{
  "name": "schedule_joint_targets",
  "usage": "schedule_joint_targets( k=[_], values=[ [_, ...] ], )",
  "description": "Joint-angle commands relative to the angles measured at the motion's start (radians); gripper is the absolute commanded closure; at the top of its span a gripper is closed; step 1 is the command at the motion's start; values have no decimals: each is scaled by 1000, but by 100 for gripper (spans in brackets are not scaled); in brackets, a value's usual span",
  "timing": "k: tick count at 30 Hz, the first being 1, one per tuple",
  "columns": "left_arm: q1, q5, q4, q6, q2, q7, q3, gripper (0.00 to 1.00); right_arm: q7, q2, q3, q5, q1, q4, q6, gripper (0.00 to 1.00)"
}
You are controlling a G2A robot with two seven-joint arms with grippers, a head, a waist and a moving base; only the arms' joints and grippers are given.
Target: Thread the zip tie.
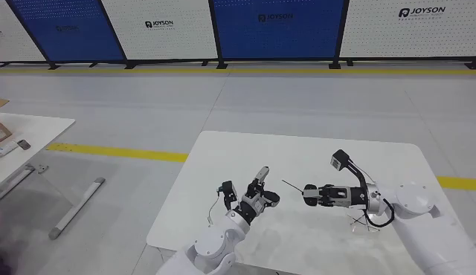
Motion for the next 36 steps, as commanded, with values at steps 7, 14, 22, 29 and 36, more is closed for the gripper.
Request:
schedule_joint_targets(
  k=[7,14,22,29,36],
  values=[
    [12,154,-5,88,38,-309,-69,0,121,1,-31,-30,59,12,3,100],
    [5,119,-9,133,47,-400,-97,0,121,9,-122,3,105,19,-11,100],
    [5,119,-9,133,47,-400,-97,0,84,9,-119,-2,93,7,-18,100],
    [-27,-16,2,68,27,-320,-72,0,2,9,-99,-19,70,45,-54,100],
    [-70,63,40,32,19,-267,-42,0,49,0,-105,30,78,73,-88,100]
  ],
)
